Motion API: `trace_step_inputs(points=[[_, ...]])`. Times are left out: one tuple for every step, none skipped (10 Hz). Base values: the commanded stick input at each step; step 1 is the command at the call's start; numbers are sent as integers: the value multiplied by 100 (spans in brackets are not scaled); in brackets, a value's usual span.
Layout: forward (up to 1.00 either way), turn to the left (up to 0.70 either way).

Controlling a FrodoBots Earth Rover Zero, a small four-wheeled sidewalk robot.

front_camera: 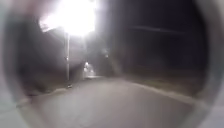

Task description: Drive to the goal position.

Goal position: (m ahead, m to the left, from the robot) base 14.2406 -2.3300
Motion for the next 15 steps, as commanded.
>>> trace_step_inputs(points=[[100,19],[100,18],[100,15],[100,11],[100,8],[100,5],[100,4],[100,15],[100,18],[100,12],[100,4],[100,4],[100,4],[100,4],[100,4]])
